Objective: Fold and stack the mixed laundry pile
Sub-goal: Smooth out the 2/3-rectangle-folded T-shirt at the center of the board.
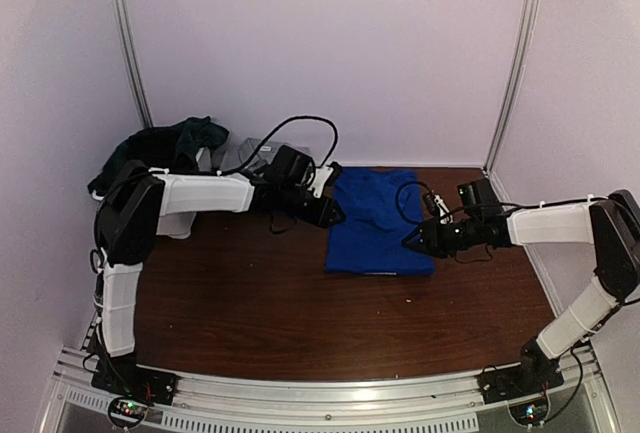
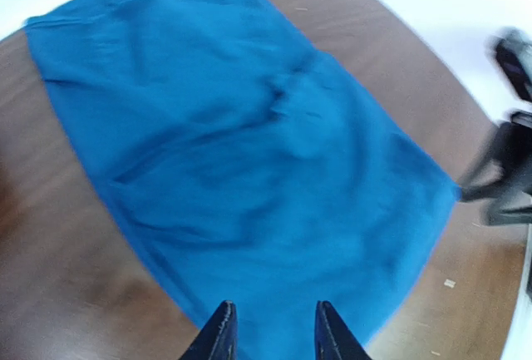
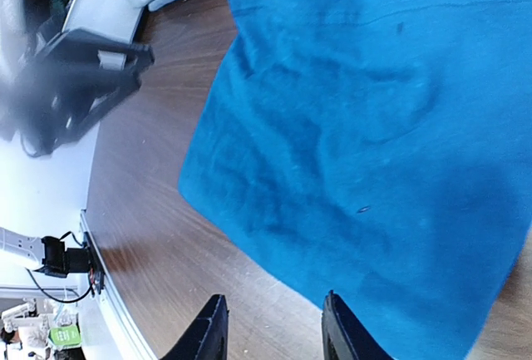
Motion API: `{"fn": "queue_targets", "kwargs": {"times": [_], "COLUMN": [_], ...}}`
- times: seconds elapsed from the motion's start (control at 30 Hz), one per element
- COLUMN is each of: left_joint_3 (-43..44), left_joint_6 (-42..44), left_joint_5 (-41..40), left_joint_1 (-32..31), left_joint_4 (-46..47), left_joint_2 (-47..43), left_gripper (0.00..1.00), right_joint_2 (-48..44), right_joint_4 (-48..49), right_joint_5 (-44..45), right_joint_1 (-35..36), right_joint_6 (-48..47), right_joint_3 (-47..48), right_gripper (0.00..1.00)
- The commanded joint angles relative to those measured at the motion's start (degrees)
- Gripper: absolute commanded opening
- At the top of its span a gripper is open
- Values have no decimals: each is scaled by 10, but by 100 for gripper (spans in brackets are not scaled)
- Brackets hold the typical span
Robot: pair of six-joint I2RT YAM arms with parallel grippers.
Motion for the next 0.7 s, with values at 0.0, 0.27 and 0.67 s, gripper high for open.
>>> {"fn": "queue_targets", "kwargs": {"times": [0.0, 0.27, 0.67], "left_joint_3": [-92, -164, -321], "left_joint_6": [-24, -68, -83], "left_joint_5": [54, 66, 50], "left_joint_1": [-62, -84, -72], "left_joint_4": [118, 190, 237], "left_joint_2": [-48, -1, -60], "left_gripper": [32, 29, 28], "right_joint_2": [6, 59, -4], "right_joint_4": [72, 152, 89], "right_joint_5": [-18, -16, -8], "right_joint_1": [26, 28, 8], "right_joint_6": [40, 63, 43], "right_joint_3": [-23, -88, -149], "right_gripper": [39, 34, 32]}}
